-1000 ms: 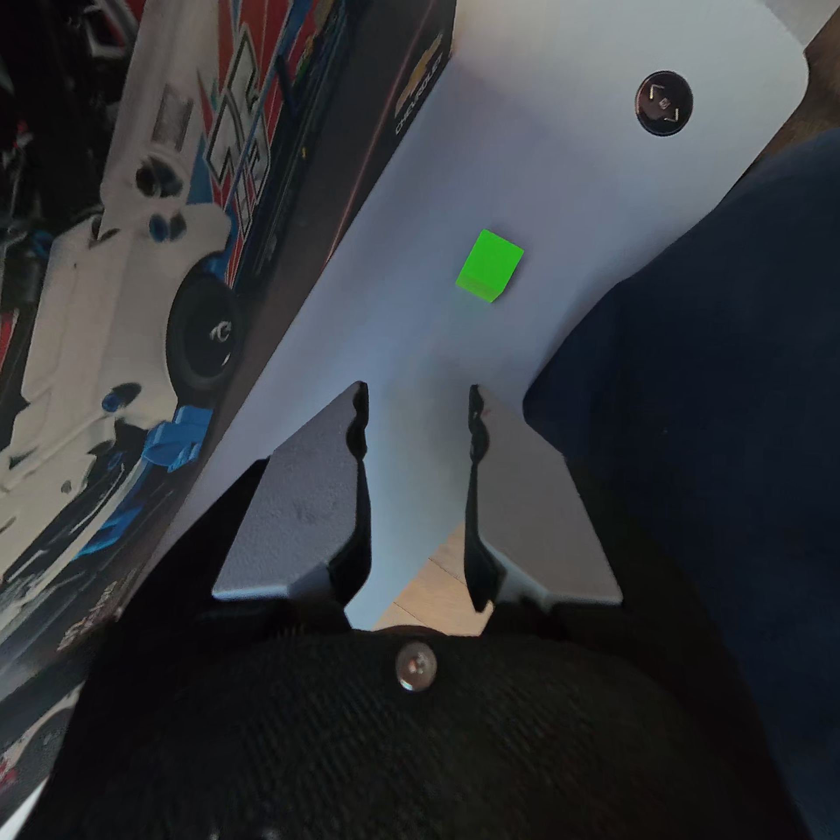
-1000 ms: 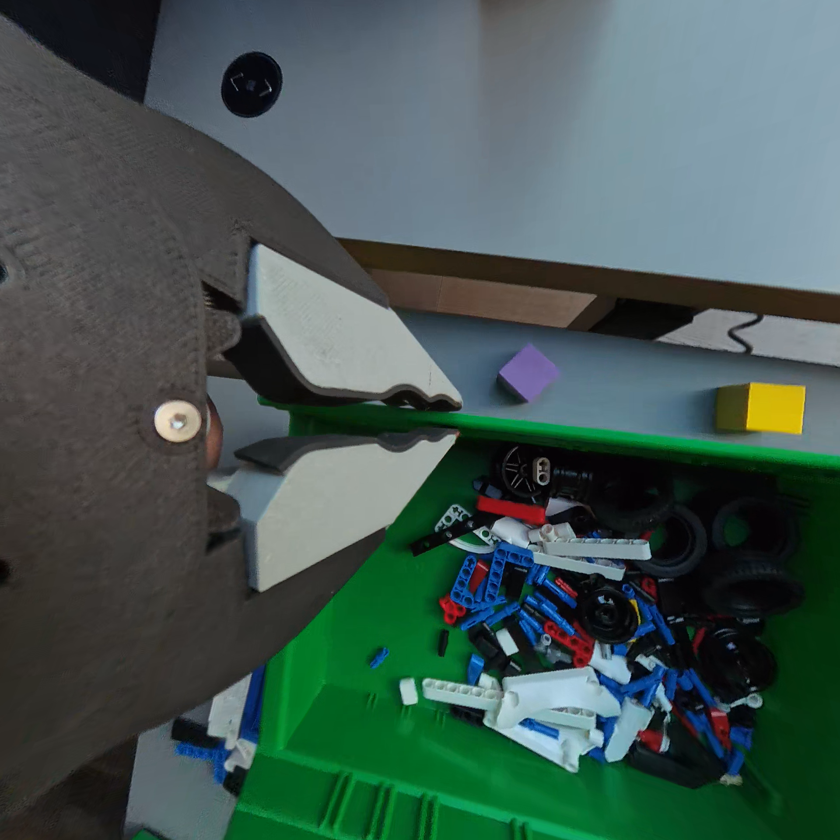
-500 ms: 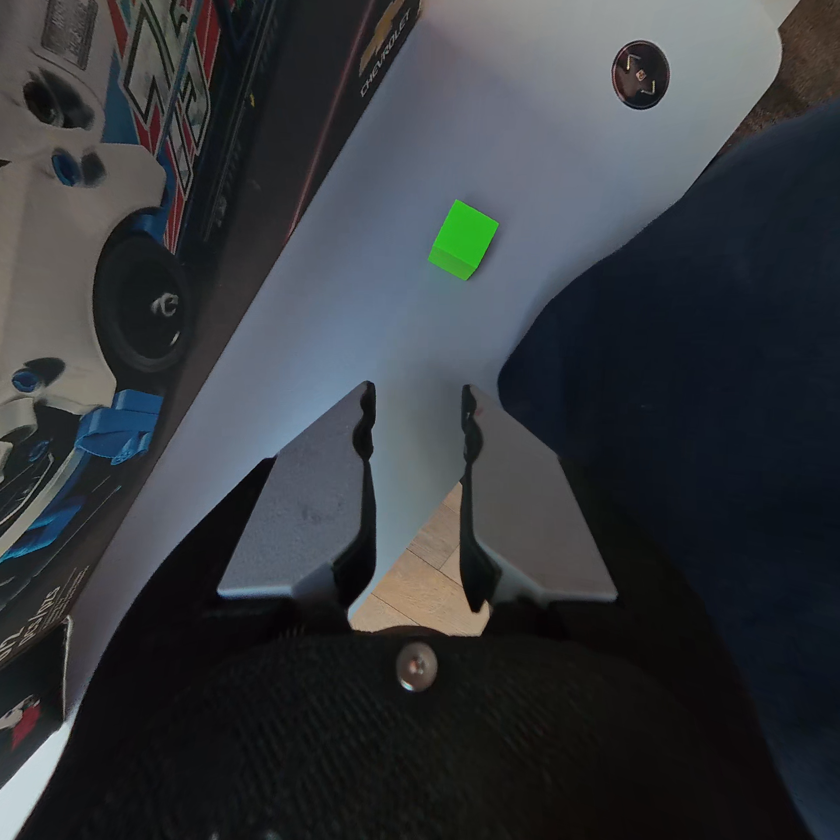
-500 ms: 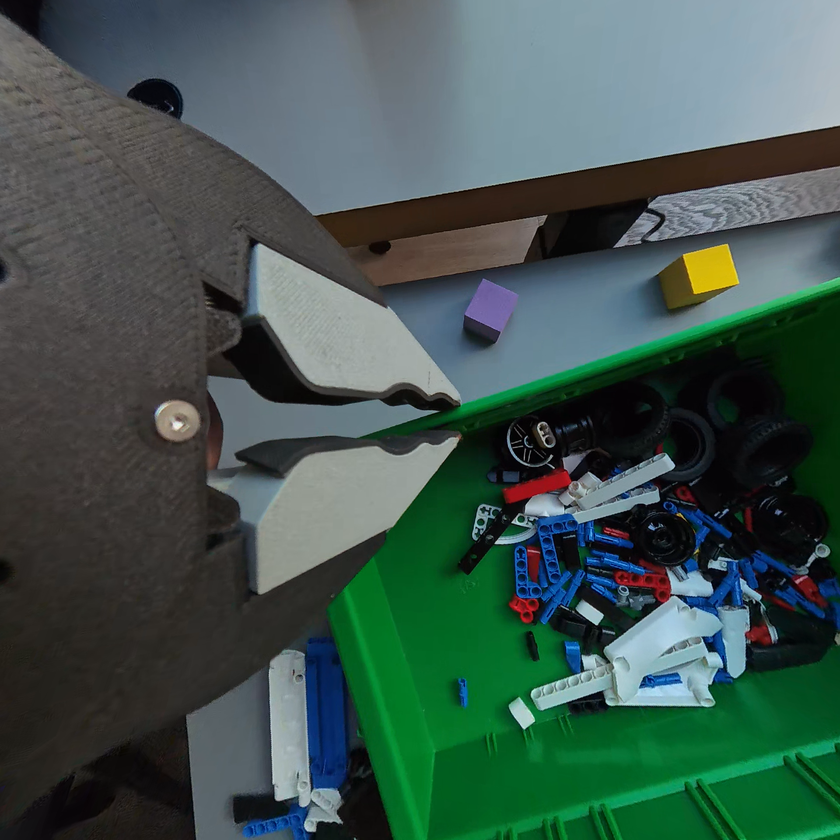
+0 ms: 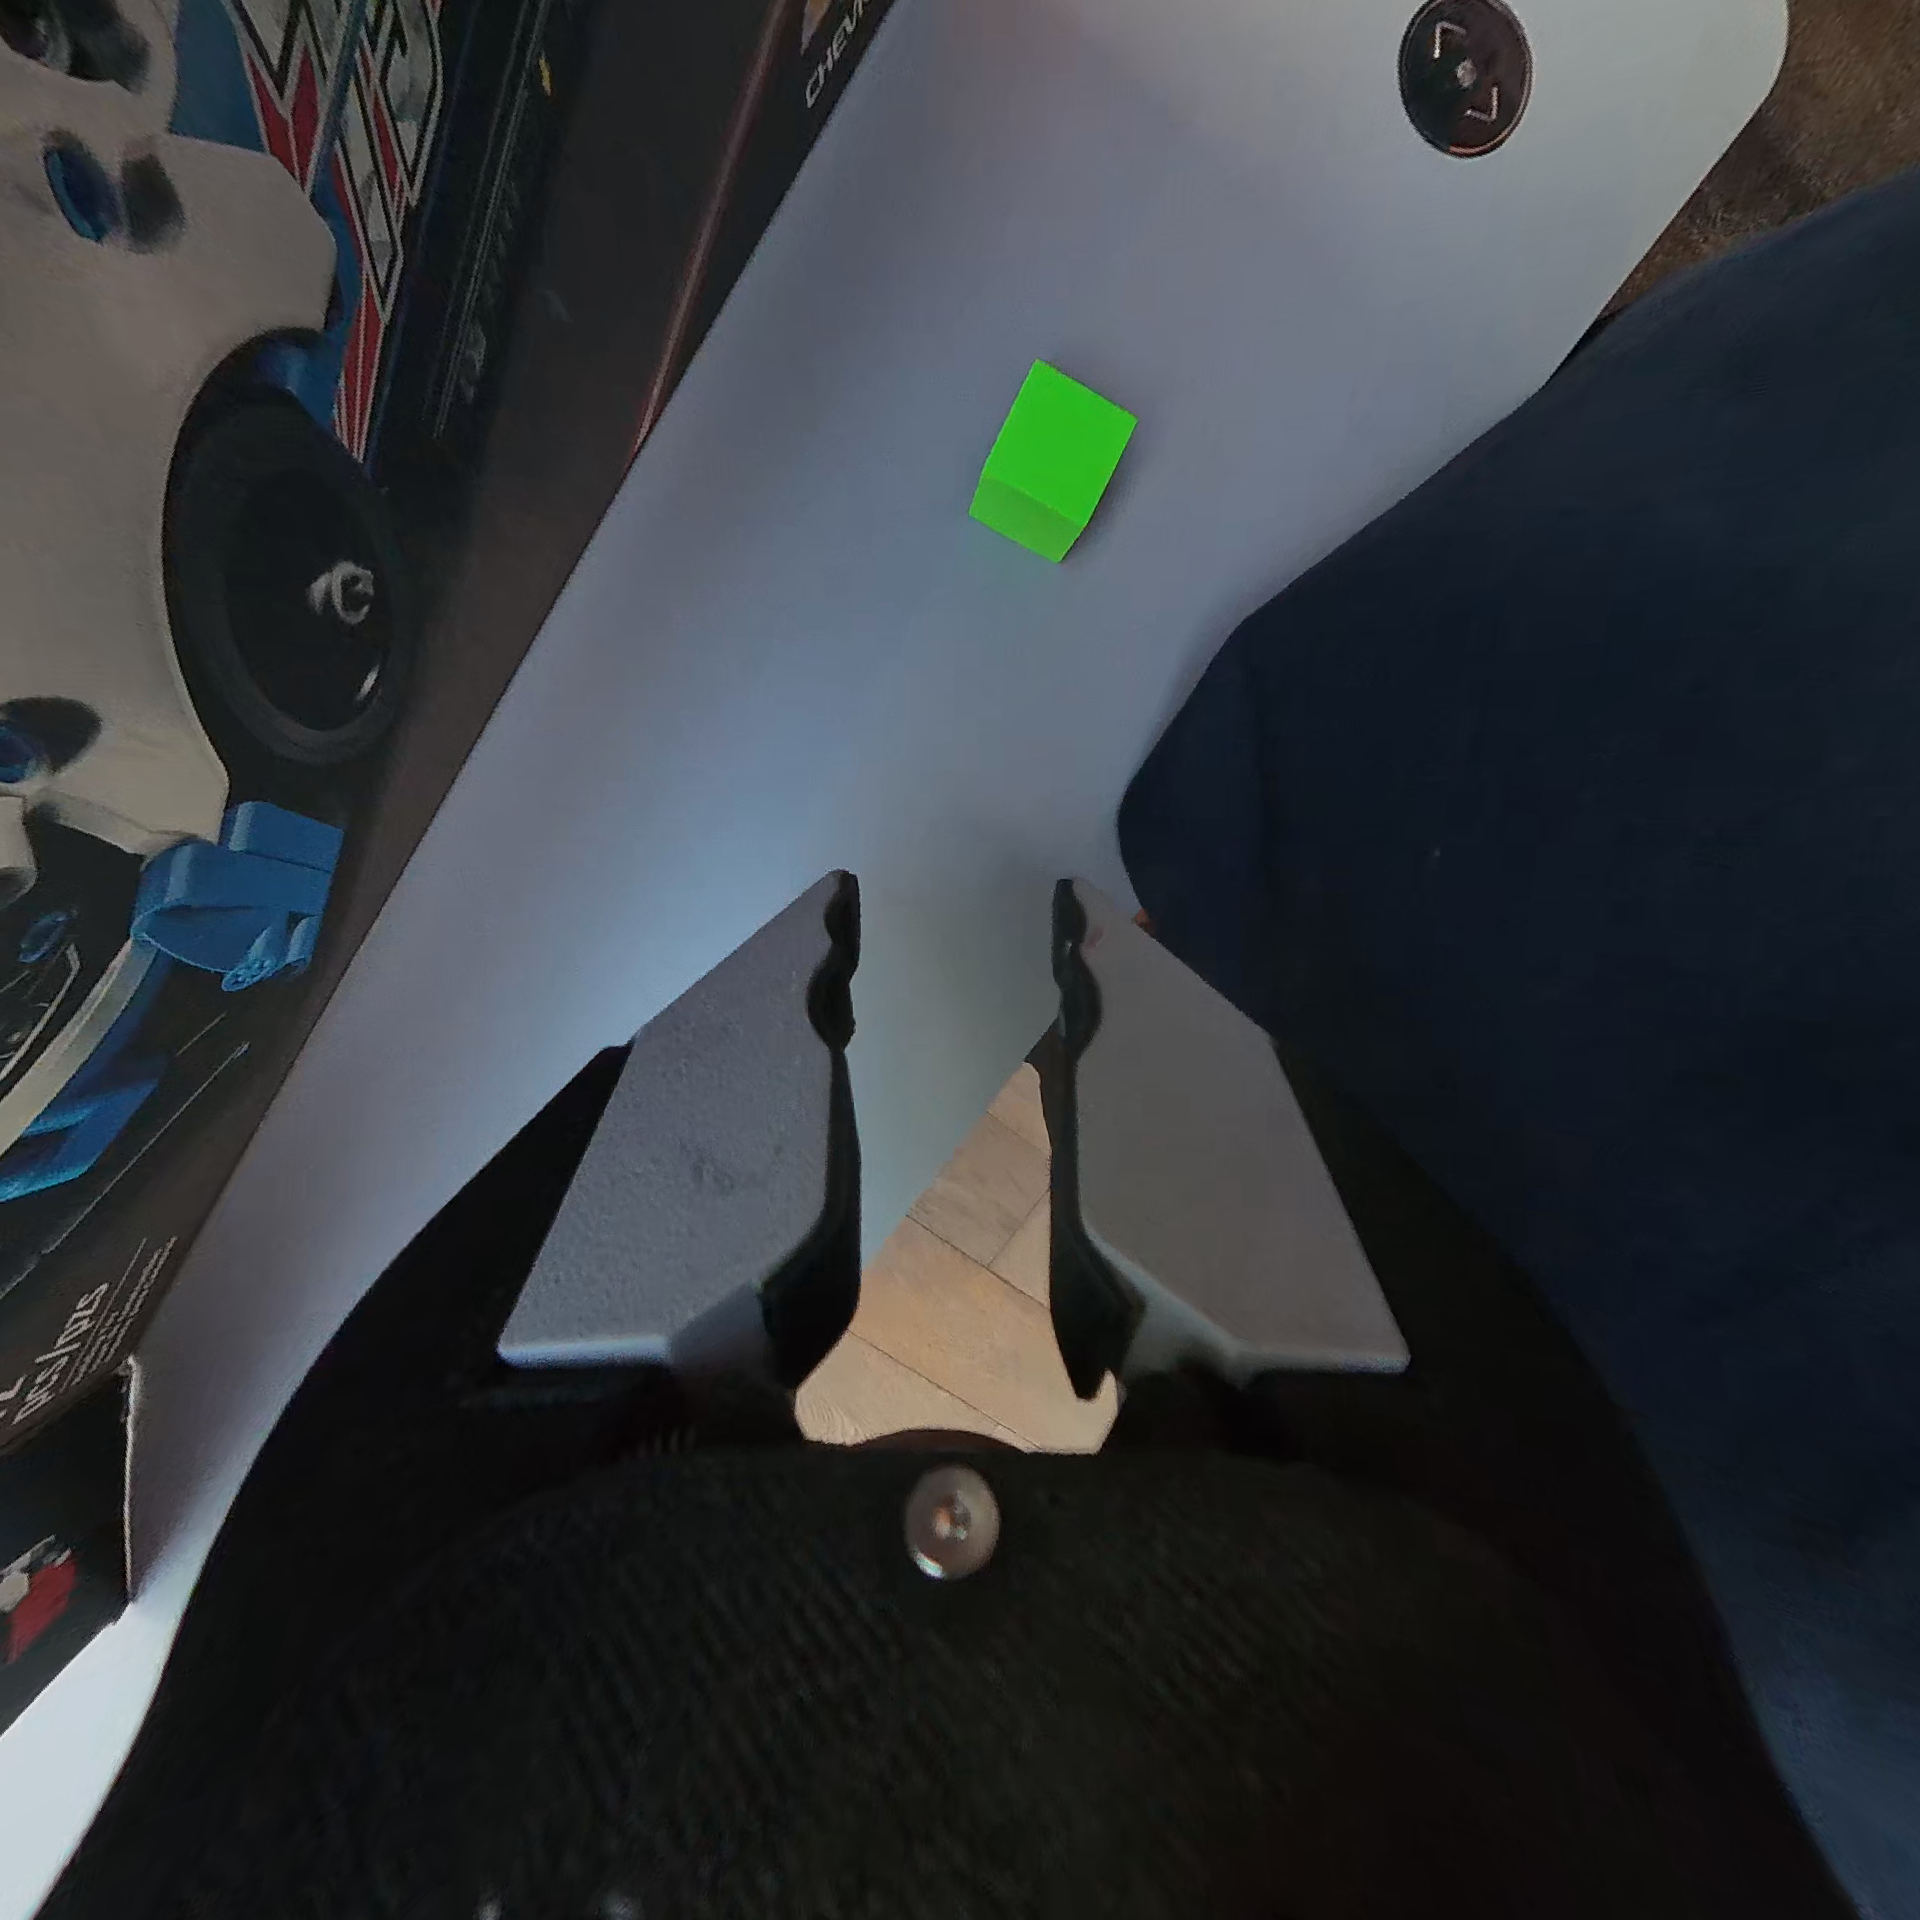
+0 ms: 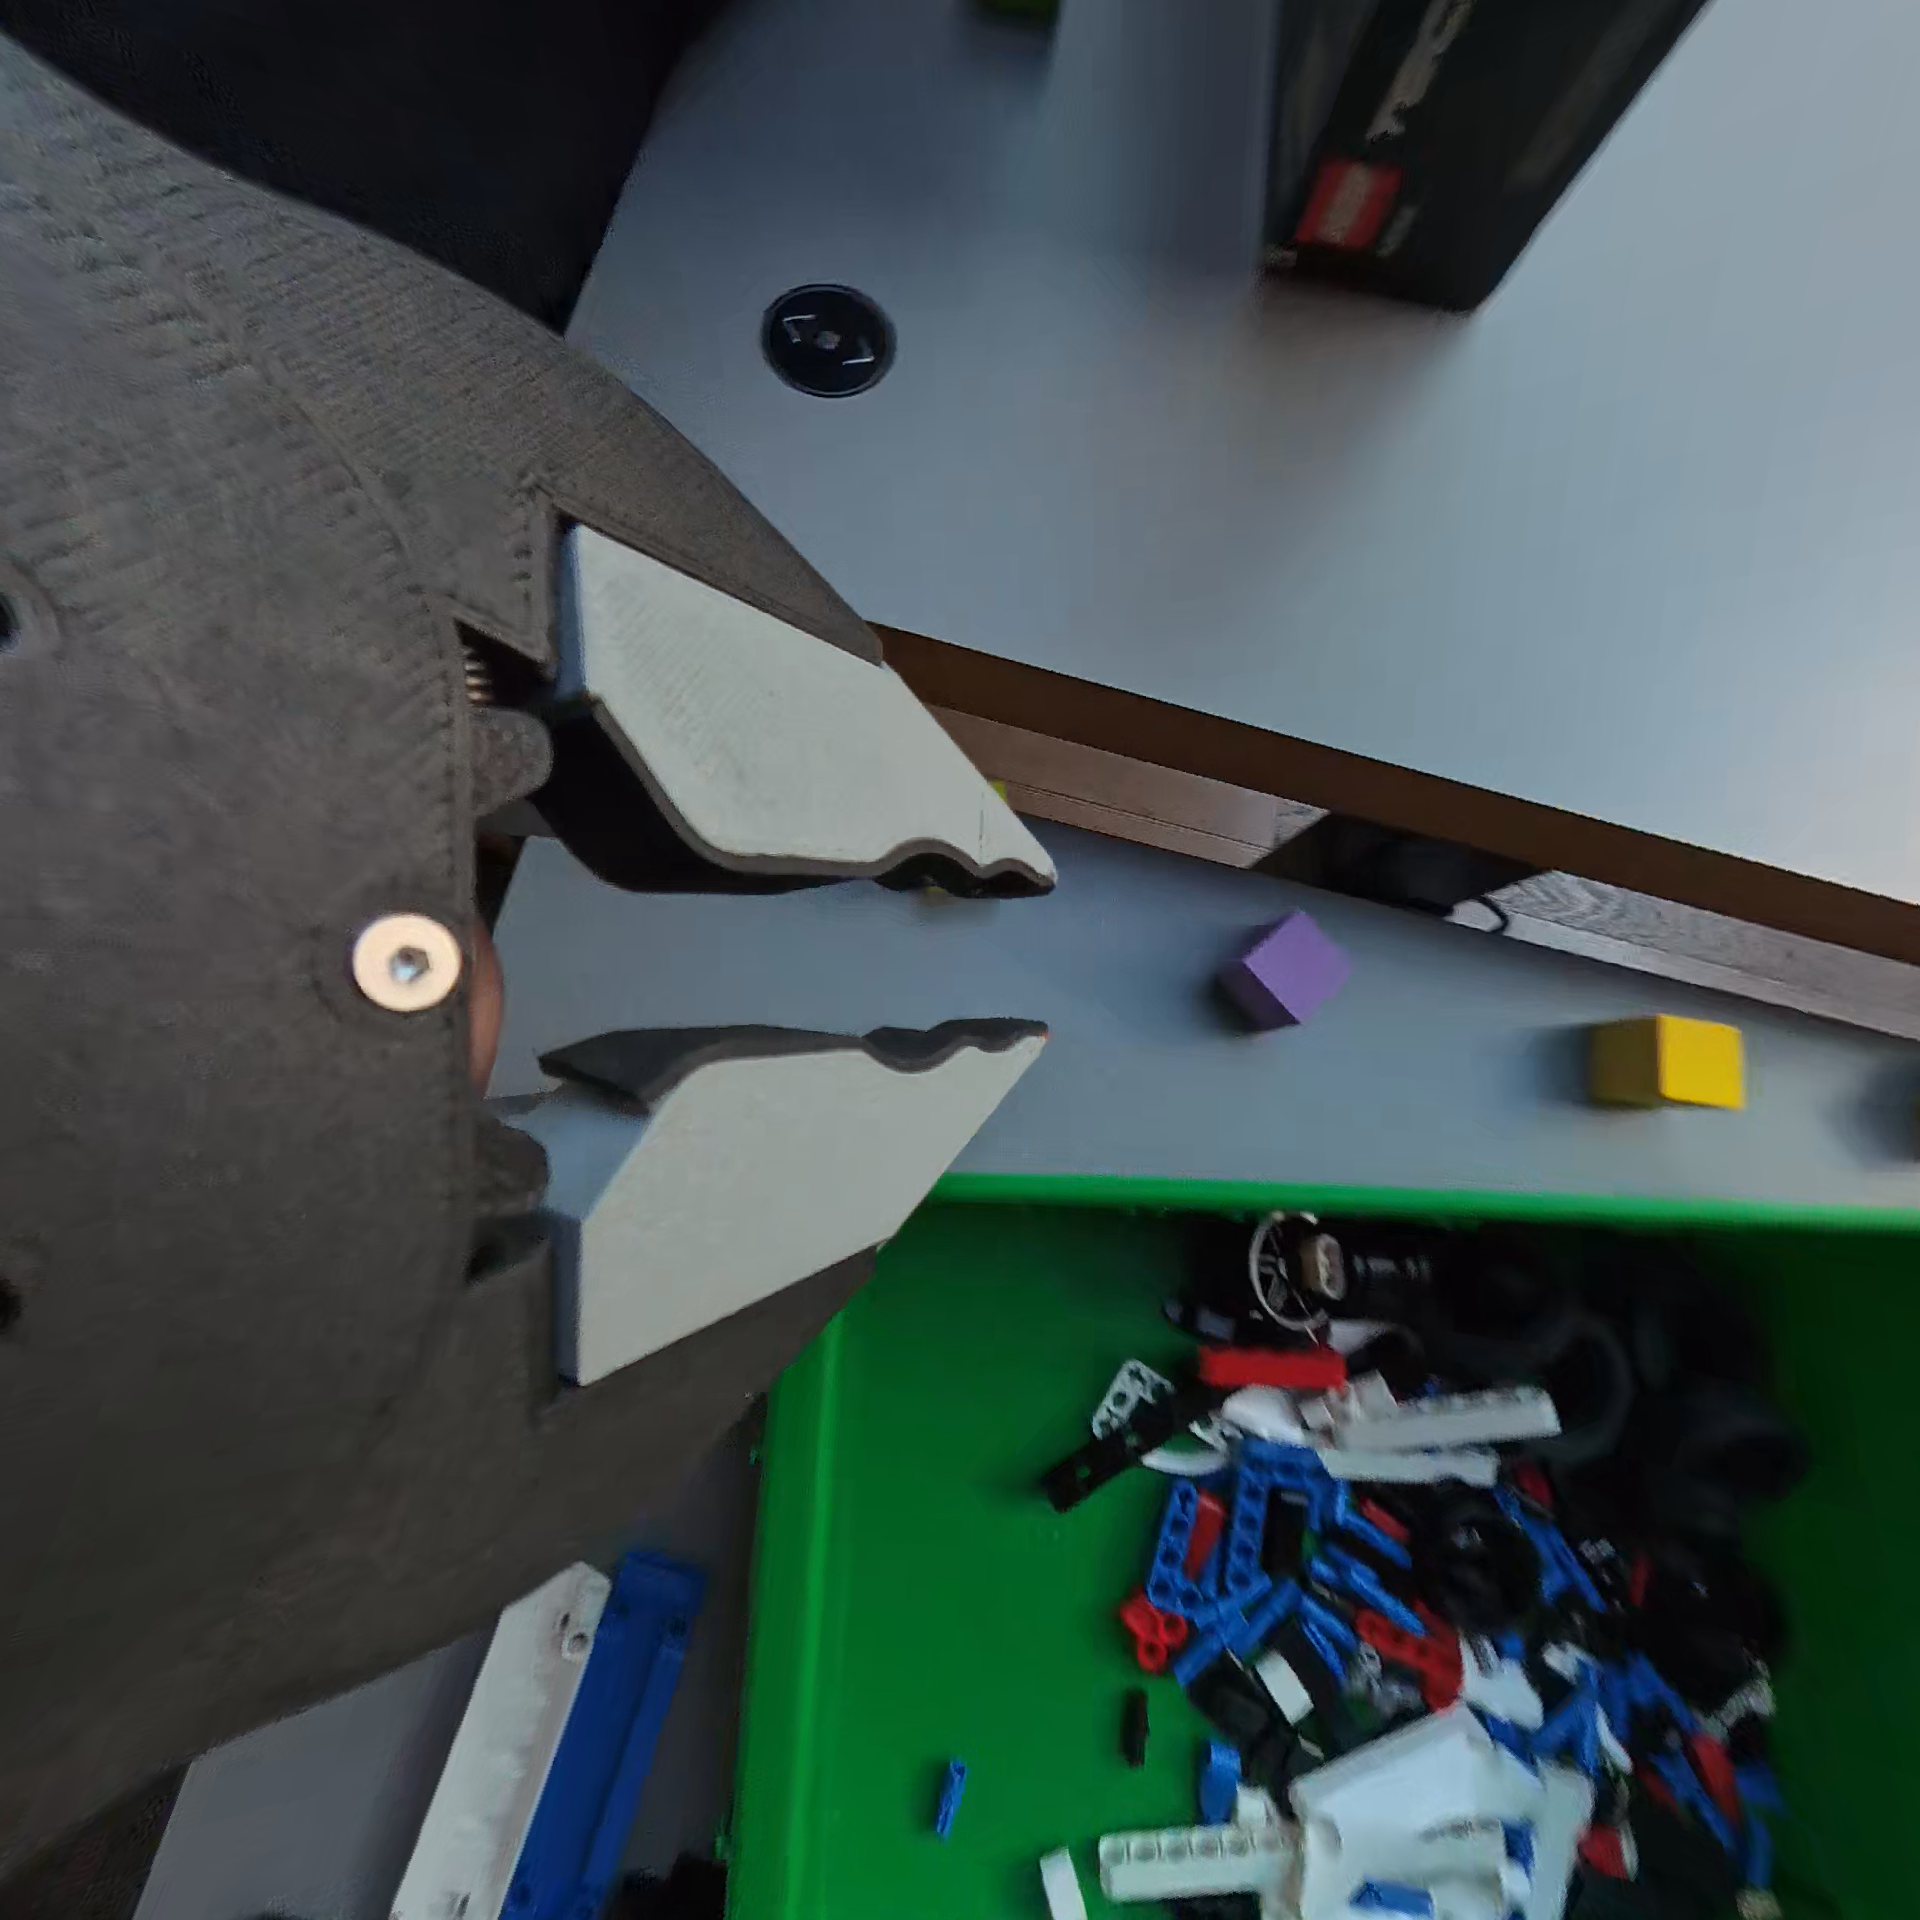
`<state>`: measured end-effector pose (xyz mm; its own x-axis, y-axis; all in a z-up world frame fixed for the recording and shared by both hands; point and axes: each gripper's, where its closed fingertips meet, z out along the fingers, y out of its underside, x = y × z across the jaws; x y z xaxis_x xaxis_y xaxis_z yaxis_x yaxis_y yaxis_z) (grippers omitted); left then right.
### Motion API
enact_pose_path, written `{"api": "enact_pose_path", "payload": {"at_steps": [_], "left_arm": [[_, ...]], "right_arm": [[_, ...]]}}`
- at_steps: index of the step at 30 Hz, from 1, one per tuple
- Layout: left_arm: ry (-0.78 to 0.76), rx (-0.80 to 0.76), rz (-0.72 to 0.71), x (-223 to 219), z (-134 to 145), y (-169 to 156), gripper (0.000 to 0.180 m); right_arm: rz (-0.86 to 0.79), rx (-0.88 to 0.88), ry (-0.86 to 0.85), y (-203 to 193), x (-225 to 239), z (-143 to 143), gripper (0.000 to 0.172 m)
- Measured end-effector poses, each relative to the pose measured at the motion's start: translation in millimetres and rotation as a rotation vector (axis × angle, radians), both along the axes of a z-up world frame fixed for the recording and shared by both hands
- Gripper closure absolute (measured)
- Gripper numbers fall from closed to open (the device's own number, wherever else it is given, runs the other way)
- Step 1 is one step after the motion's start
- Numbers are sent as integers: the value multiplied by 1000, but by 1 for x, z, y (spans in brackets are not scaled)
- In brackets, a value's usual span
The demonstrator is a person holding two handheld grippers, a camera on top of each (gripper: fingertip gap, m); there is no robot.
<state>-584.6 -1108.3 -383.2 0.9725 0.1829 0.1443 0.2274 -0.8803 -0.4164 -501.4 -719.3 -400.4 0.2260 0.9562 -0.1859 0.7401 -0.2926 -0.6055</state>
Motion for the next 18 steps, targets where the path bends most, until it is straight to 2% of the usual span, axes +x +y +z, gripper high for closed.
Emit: {"api": "enact_pose_path", "payload": {"at_steps": [4, 8, 13, 14, 18], "left_arm": [[1, -16, -12, 2, 0, 1, 145], [3, -38, -21, 5, 1, 1, 145], [2, -60, -6, 9, 3, -2, 145], [3, -63, -4, 10, 4, -3, 145], [18, -55, 2, 10, 9, -3, 145]], "right_arm": [[168, 29, -122, -33, 11, -38, 140], [258, 61, -215, -50, 9, -68, 132], [295, 94, -298, -53, 3, -97, 135], [301, 101, -317, -52, 3, -100, 145], [269, 124, -275, -43, -5, -84, 146]]}}
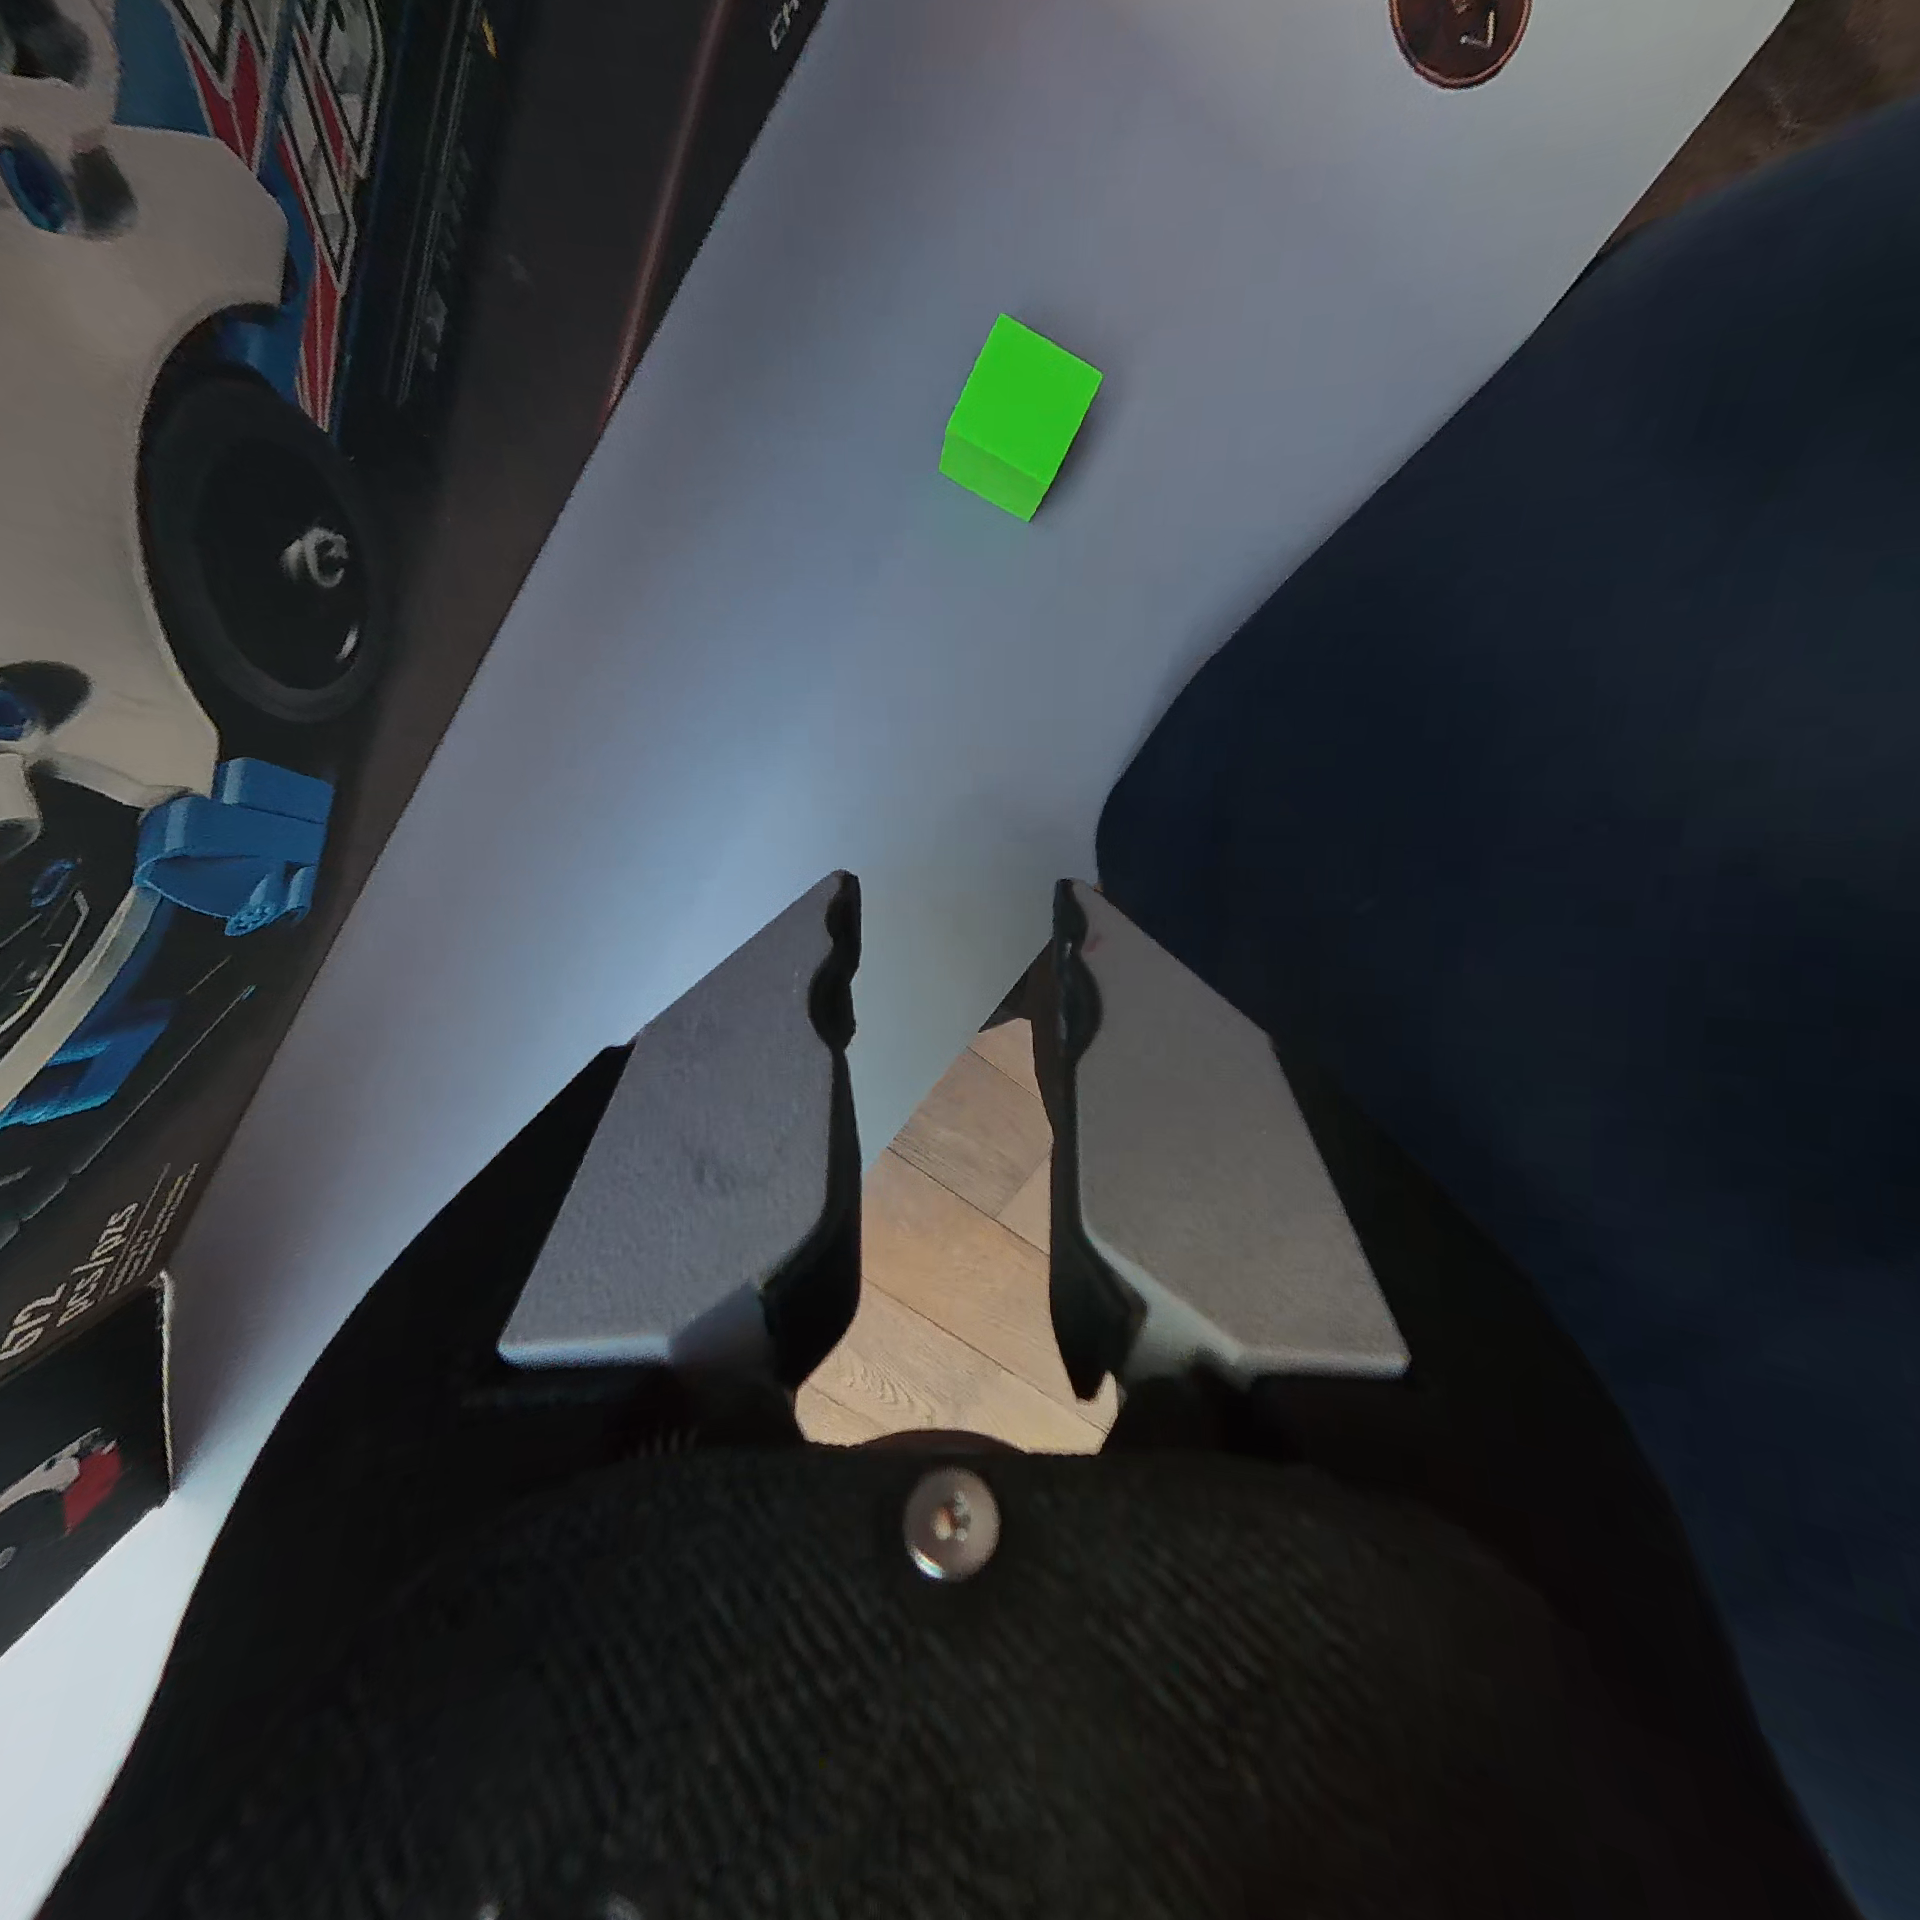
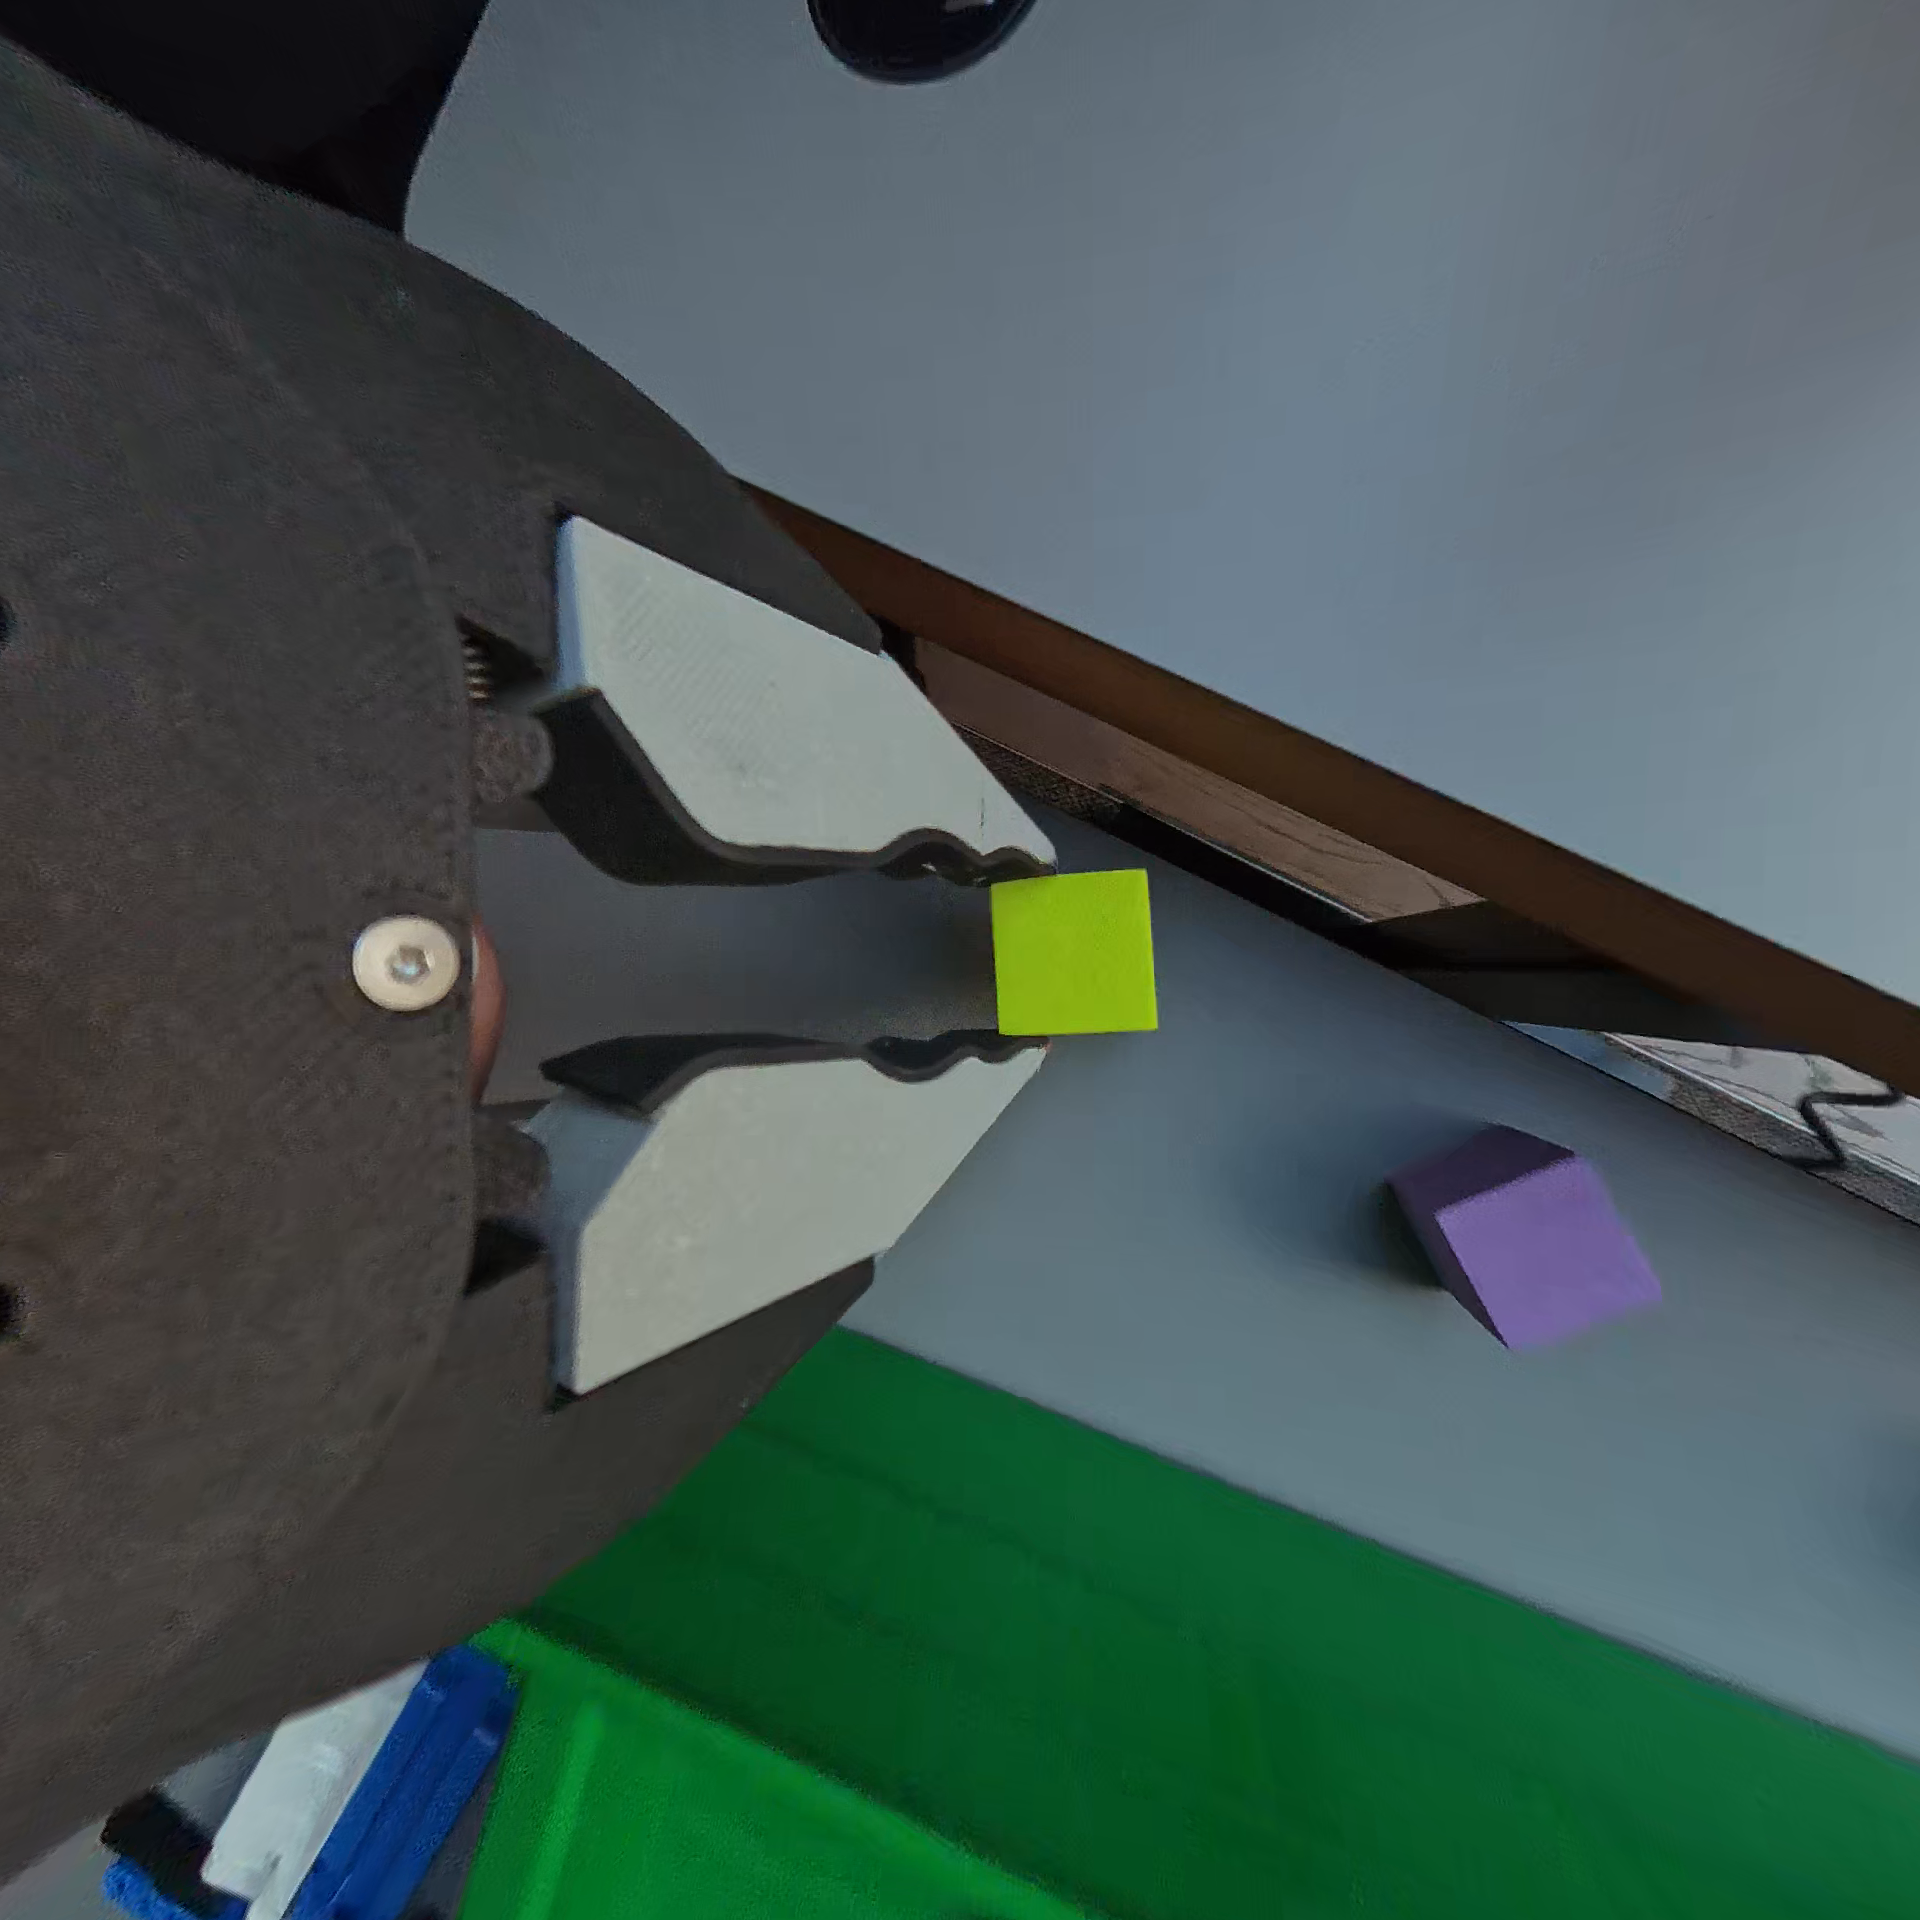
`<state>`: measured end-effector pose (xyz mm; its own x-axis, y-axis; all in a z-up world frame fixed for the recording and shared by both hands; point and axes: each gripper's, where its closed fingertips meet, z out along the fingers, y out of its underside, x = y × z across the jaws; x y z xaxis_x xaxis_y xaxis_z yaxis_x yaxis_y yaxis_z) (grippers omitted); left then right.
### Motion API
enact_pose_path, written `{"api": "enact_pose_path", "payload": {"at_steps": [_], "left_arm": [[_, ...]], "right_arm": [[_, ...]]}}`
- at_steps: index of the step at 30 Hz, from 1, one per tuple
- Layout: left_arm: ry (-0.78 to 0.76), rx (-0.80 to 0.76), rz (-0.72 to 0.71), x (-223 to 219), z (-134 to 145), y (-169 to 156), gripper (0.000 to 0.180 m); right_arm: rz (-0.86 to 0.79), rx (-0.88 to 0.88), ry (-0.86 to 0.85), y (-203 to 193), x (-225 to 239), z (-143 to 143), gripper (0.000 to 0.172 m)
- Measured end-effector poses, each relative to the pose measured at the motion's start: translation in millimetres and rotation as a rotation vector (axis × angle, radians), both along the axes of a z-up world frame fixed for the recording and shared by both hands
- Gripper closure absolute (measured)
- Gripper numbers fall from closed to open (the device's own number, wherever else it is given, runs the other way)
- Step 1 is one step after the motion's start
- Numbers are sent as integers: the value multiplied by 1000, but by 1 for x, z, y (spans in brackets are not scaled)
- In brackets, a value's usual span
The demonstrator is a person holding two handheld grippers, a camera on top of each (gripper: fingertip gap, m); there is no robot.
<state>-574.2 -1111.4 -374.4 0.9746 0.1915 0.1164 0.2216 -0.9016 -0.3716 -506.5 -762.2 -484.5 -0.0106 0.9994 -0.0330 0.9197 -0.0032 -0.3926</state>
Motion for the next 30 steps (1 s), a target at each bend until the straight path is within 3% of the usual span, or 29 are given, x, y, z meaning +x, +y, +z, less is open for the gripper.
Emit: {"api": "enact_pose_path", "payload": {"at_steps": [4, 7, 13, 16, 20, 24, 30], "left_arm": [[23, 70, 22, -5, 16, 8, 145], [76, 180, 4, -12, 46, 24, 146], [268, 523, -88, -32, 165, 90, 147], [408, 706, -144, -36, 231, 126, 144], [563, 815, -223, -34, 282, 154, 133], [699, 826, -317, -31, 291, 159, 141], [755, 818, -361, -27, 289, 151, 147]], "right_arm": [[-36, -18, 169, 9, -19, 58, 146], [12, -128, 356, -4, -45, 130, 146], [286, -748, 629, -98, -89, 307, 146], [387, -1009, 623, -143, -94, 363, 147], [437, -1138, 563, -186, -94, 389, 146], [415, -1253, 537, -204, -95, 401, 146], [380, -1393, 505, -215, -95, 407, 147]]}}
